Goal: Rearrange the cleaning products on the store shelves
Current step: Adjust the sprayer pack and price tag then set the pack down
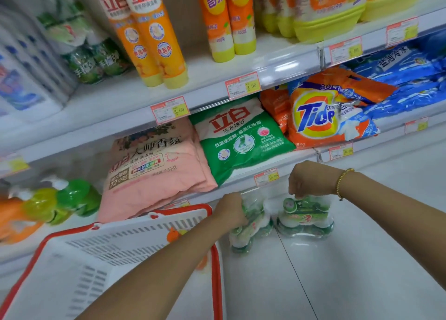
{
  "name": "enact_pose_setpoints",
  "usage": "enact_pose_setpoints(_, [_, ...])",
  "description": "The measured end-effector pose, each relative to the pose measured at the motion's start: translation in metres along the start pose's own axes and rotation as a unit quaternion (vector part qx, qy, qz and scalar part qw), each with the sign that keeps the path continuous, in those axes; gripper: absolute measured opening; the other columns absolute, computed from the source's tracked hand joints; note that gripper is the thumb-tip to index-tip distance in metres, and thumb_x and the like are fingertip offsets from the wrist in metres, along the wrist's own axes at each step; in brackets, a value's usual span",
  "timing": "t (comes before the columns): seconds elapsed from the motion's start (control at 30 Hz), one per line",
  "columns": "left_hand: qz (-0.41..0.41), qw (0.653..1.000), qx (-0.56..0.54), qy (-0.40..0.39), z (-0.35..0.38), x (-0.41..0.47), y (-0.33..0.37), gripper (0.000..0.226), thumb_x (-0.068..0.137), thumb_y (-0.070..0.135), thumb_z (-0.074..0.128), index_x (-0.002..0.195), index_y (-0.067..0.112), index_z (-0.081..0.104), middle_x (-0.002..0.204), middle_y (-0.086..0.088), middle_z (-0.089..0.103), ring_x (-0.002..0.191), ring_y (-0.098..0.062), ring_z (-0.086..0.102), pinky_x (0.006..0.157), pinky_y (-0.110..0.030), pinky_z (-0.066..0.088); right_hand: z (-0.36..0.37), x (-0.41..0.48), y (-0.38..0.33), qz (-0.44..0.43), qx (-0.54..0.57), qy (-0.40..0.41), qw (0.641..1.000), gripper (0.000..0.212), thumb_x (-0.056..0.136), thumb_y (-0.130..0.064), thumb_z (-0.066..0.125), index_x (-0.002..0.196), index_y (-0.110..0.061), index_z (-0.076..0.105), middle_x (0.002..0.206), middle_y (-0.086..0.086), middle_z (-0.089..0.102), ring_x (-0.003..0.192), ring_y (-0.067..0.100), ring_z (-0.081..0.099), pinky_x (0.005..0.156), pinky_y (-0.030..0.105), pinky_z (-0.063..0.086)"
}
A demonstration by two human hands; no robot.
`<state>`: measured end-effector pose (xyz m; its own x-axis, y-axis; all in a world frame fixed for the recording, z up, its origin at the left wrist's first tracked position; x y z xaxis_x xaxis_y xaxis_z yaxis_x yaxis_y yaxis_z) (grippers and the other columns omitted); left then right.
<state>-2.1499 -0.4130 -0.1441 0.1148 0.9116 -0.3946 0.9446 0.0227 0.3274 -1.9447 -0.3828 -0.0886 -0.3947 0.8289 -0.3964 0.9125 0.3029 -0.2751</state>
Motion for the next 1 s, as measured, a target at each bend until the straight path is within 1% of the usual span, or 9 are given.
enact_pose_setpoints(0.17, [0.095, 0.991, -0.09, -0.015, -0.061, -0.027, 0.002, 0.025, 0.084, 0.016, 0.071, 0.106, 0.004, 0.07, 0.107, -0.011, 0.07, 0.093, -0.018, 0.064, 0.082, -0.026, 0.049, -0.039, 0.004, -0.047, -0.054, -0.009, 0.072, 0.996, 0.011, 0.083, -0.014, 0.067, 0.075, -0.018, 0.073, 0.073, -0.009, 0.066, 0.063, -0.001, 0.055, 0.059, 0.004, 0.04])
enact_pose_setpoints(0.27, [0.134, 0.971, -0.152, 0.126, -0.144, -0.05, -0.007, 0.025, 0.086, 0.035, 0.069, 0.071, 0.014, 0.067, 0.076, -0.003, 0.07, 0.07, -0.014, 0.063, 0.071, -0.027, 0.05, -0.095, 0.0, -0.104, -0.115, 0.059, 0.214, 0.968, 0.021, 0.083, -0.028, 0.067, 0.064, -0.018, 0.066, 0.06, -0.009, 0.061, 0.056, 0.003, 0.053, 0.055, 0.013, 0.04])
enact_pose_setpoints(0.37, [0.128, 0.905, -0.282, 0.292, -0.231, -0.075, -0.037, 0.036, 0.089, 0.037, 0.062, 0.061, 0.015, 0.064, 0.069, -0.006, 0.07, 0.066, -0.018, 0.066, 0.066, -0.033, 0.053, -0.143, 0.006, -0.176, -0.18, 0.125, 0.364, 0.905, 0.014, 0.084, -0.029, 0.067, 0.073, -0.021, 0.07, 0.058, -0.015, 0.058, 0.057, -0.002, 0.055, 0.058, 0.013, 0.039])
enact_pose_setpoints(0.47, [0.112, 0.81, -0.396, 0.418, -0.301, -0.073, -0.091, 0.027, 0.093, 0.027, 0.06, 0.07, 0.013, 0.064, 0.074, -0.005, 0.07, 0.076, -0.022, 0.068, 0.075, -0.035, 0.056, -0.176, 0.038, -0.246, -0.246, 0.18, 0.434, 0.848, 0.01, 0.085, -0.018, 0.065, 0.094, -0.016, 0.07, 0.078, -0.008, 0.065, 0.07, 0.004, 0.059, 0.069, 0.018, 0.046])
enact_pose_setpoints(0.57, [0.051, 0.794, -0.384, 0.468, -0.349, -0.037, -0.145, 0.011, 0.09, 0.025, 0.064, 0.095, 0.015, 0.064, 0.097, -0.004, 0.068, 0.096, -0.024, 0.065, 0.09, -0.041, 0.053, -0.199, 0.091, -0.301, -0.243, 0.165, 0.418, 0.86, 0.032, 0.088, -0.015, 0.059, 0.12, -0.011, 0.061, 0.113, 0.007, 0.066, 0.103, 0.02, 0.06, 0.089, 0.029, 0.045])
enact_pose_setpoints(0.63, [0.009, 0.804, -0.356, 0.476, -0.375, -0.01, -0.171, 0.035, 0.086, 0.023, 0.069, 0.117, 0.009, 0.059, 0.115, -0.009, 0.065, 0.109, -0.027, 0.06, 0.095, -0.037, 0.048, -0.206, 0.134, -0.323, -0.189, 0.11, 0.378, 0.9, 0.035, 0.091, -0.017, 0.055, 0.125, -0.008, 0.057, 0.124, 0.012, 0.062, 0.114, 0.027, 0.056, 0.093, 0.03, 0.043])
enact_pose_setpoints(0.77, [-0.018, 0.824, -0.305, 0.477, -0.412, 0.028, -0.19, 0.049, 0.083, 0.017, 0.07, 0.125, 0.004, 0.049, 0.106, -0.003, 0.055, 0.102, -0.022, 0.056, 0.06, -0.024, 0.037, -0.206, 0.194, -0.336, -0.104, -0.046, 0.283, 0.952, 0.028, 0.09, -0.021, 0.054, 0.111, -0.006, 0.066, 0.115, 0.015, 0.065, 0.106, 0.03, 0.061, 0.088, 0.033, 0.049])
enact_pose_setpoints(0.9, [-0.047, 0.815, -0.282, 0.504, -0.438, 0.056, -0.2, 0.07, 0.082, 0.015, 0.073, 0.14, 0.0, 0.035, 0.138, -0.01, 0.048, 0.125, -0.023, 0.047, 0.088, -0.024, 0.039, -0.216, 0.207, -0.331, -0.13, -0.099, 0.245, 0.956, 0.031, 0.092, -0.025, 0.055, 0.115, -0.008, 0.066, 0.119, 0.009, 0.065, 0.109, 0.025, 0.06, 0.094, 0.035, 0.049])
enact_pose_setpoints(1.0, [-0.012, 0.803, -0.326, 0.498, -0.446, 0.071, -0.202, 0.051, 0.08, 0.007, 0.074, 0.126, 0.0, 0.052, 0.123, -0.009, 0.059, 0.109, -0.019, 0.057, 0.074, -0.017, 0.04, -0.216, 0.204, -0.328, -0.14, -0.108, 0.236, 0.955, 0.032, 0.093, -0.027, 0.055, 0.116, -0.009, 0.066, 0.12, 0.007, 0.064, 0.11, 0.024, 0.058, 0.095, 0.035, 0.048])
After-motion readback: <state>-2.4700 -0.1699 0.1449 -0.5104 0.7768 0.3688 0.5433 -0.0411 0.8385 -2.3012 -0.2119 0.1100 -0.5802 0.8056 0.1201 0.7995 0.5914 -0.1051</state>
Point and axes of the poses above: each hand's wrist, its own x-axis towards the middle knuckle, its own z-axis out of the palm, y = z × x, the point moved 2 cm from there along x, towards the middle knuckle
